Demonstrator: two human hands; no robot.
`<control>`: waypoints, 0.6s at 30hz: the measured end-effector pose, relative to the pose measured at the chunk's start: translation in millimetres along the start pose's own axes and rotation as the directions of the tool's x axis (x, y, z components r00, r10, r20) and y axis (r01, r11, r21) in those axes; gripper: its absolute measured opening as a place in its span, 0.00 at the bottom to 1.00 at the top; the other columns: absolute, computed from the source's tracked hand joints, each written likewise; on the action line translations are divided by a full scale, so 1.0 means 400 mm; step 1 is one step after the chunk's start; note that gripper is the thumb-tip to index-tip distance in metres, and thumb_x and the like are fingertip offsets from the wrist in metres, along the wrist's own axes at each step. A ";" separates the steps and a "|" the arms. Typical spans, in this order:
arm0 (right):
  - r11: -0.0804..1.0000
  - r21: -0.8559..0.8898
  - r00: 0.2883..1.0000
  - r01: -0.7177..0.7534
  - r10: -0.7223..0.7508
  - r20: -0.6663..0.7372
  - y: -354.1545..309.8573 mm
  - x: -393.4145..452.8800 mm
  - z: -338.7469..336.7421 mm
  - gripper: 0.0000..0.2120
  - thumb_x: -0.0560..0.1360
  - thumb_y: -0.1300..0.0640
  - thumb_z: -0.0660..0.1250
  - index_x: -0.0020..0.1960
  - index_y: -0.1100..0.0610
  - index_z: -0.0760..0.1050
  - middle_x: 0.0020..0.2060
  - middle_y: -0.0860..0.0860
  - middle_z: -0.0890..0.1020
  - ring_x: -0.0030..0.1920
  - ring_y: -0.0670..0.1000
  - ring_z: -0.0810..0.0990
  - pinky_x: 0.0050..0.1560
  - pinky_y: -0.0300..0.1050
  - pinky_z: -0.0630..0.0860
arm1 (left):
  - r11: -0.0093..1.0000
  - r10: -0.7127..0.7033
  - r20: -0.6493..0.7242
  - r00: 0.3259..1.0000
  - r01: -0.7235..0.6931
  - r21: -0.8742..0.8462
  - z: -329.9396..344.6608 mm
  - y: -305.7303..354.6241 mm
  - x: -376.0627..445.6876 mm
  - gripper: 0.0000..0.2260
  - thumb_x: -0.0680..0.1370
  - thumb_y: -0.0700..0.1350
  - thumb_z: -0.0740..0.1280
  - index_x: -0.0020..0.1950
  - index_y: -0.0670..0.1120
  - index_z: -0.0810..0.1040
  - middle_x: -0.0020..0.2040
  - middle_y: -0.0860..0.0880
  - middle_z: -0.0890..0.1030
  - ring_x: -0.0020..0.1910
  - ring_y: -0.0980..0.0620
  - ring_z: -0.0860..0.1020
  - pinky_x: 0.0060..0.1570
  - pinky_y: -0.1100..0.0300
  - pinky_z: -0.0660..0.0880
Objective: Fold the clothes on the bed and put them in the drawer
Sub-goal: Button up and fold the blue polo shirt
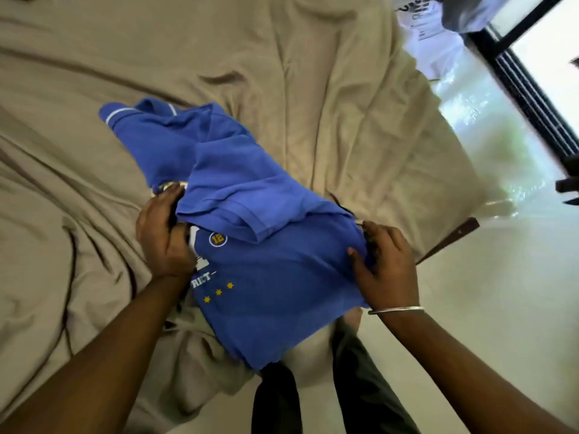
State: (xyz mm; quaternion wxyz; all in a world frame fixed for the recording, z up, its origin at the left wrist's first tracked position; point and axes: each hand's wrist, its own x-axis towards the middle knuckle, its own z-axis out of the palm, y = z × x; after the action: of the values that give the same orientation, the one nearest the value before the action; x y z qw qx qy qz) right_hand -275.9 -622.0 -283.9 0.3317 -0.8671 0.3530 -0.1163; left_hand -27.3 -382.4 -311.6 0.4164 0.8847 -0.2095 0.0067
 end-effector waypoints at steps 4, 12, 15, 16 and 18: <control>0.997 0.049 0.998 -0.058 0.056 0.040 0.038 -0.040 -0.012 0.11 0.70 0.55 0.73 0.51 0.59 0.80 0.43 0.54 0.80 0.44 0.56 0.77 0.45 0.45 0.73 | 0.994 0.093 -0.094 0.991 -0.087 0.061 -0.024 0.123 -0.012 0.17 0.74 0.41 0.60 0.58 0.37 0.81 0.57 0.40 0.82 0.58 0.39 0.78 0.60 0.38 0.70; 0.987 0.157 1.000 0.018 -0.017 -0.004 0.078 -0.112 0.012 0.13 0.74 0.53 0.66 0.56 0.57 0.74 0.45 0.52 0.81 0.43 0.53 0.78 0.43 0.37 0.67 | 0.675 0.363 0.807 0.466 -0.728 0.117 0.183 0.410 0.067 0.27 0.76 0.57 0.62 0.73 0.46 0.70 0.66 0.45 0.77 0.63 0.42 0.75 0.57 0.47 0.73; 0.990 0.140 0.998 -0.028 0.020 0.059 0.132 -0.151 0.033 0.24 0.70 0.50 0.73 0.62 0.54 0.71 0.50 0.53 0.83 0.47 0.54 0.79 0.45 0.40 0.71 | 0.548 0.359 0.893 0.273 -0.836 0.035 0.219 0.418 0.089 0.23 0.74 0.56 0.61 0.66 0.48 0.77 0.54 0.45 0.83 0.52 0.41 0.81 0.48 0.48 0.75; 0.985 0.168 0.994 -0.049 0.032 0.102 0.154 -0.163 0.038 0.25 0.69 0.53 0.75 0.62 0.54 0.70 0.50 0.54 0.82 0.48 0.56 0.80 0.46 0.41 0.73 | 0.524 0.386 0.892 0.235 -0.852 -0.003 0.221 0.416 0.096 0.22 0.73 0.56 0.60 0.62 0.48 0.79 0.52 0.47 0.83 0.49 0.41 0.81 0.46 0.49 0.74; 0.980 0.190 0.986 -0.063 0.032 0.163 0.195 -0.186 0.046 0.21 0.68 0.59 0.74 0.57 0.53 0.70 0.47 0.56 0.82 0.46 0.61 0.81 0.42 0.45 0.75 | 0.502 0.401 0.897 0.185 -0.864 -0.046 0.214 0.422 0.106 0.20 0.72 0.57 0.59 0.56 0.49 0.81 0.50 0.49 0.82 0.48 0.43 0.81 0.44 0.50 0.73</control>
State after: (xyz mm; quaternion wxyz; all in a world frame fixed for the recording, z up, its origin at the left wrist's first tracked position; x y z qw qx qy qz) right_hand -363.5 -603.0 -346.7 0.4446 -0.8284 0.3330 -0.0725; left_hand -66.1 -556.6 -235.8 -0.0160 0.6602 -0.7297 -0.1773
